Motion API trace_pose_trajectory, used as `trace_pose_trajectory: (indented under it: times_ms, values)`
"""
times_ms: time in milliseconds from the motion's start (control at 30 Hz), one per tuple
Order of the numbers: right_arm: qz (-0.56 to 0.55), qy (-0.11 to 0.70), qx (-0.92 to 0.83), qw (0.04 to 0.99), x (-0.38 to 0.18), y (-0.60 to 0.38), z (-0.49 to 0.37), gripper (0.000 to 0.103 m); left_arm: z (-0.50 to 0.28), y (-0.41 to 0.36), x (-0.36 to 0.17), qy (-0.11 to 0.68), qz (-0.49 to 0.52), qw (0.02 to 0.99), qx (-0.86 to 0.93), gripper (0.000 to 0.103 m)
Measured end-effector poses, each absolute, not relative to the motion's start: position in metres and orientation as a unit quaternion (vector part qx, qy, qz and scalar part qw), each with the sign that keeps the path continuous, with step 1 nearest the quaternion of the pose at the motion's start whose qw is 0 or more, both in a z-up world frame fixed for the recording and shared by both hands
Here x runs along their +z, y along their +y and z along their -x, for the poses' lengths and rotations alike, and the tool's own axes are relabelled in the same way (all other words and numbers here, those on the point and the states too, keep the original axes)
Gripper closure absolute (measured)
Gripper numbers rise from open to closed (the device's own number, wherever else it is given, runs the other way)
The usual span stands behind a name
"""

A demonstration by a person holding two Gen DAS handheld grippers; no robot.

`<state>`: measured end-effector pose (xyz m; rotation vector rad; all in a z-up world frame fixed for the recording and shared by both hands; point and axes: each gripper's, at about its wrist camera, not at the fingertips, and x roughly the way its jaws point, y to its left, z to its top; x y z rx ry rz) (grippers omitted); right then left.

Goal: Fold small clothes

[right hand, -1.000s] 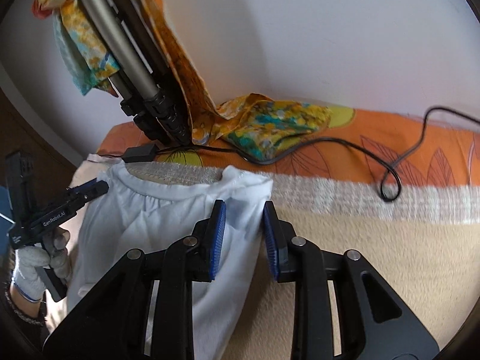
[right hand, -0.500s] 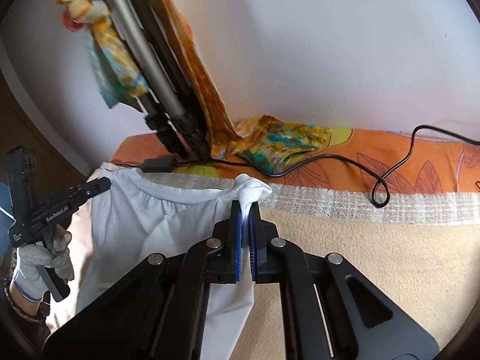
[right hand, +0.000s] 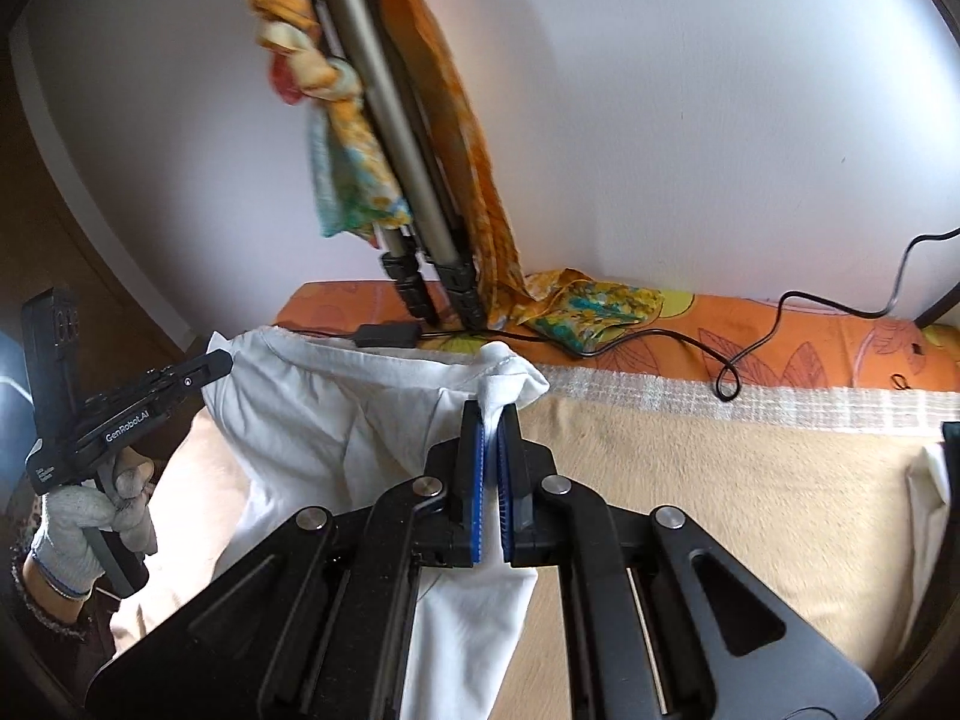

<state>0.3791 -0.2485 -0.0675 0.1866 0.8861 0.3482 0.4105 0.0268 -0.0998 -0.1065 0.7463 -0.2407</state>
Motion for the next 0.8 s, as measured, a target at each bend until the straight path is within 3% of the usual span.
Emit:
trace_pose_trajectory:
  times_ms: [467, 800]
  values:
    - [-0.065, 0.409, 0.182, 0.892, -0.024, -0.238, -0.270, 0.098, -0.306, 0.033, -0.070, 0.349, 0.043, 0.927, -0.130, 0.103]
    - [-0.067, 0.427, 0.195, 0.880, -0.048, -0.229, -0.185, 0.098, -0.223, 0.036, -0.102, 0.376, 0.037, 0.916, -0.134, 0.103]
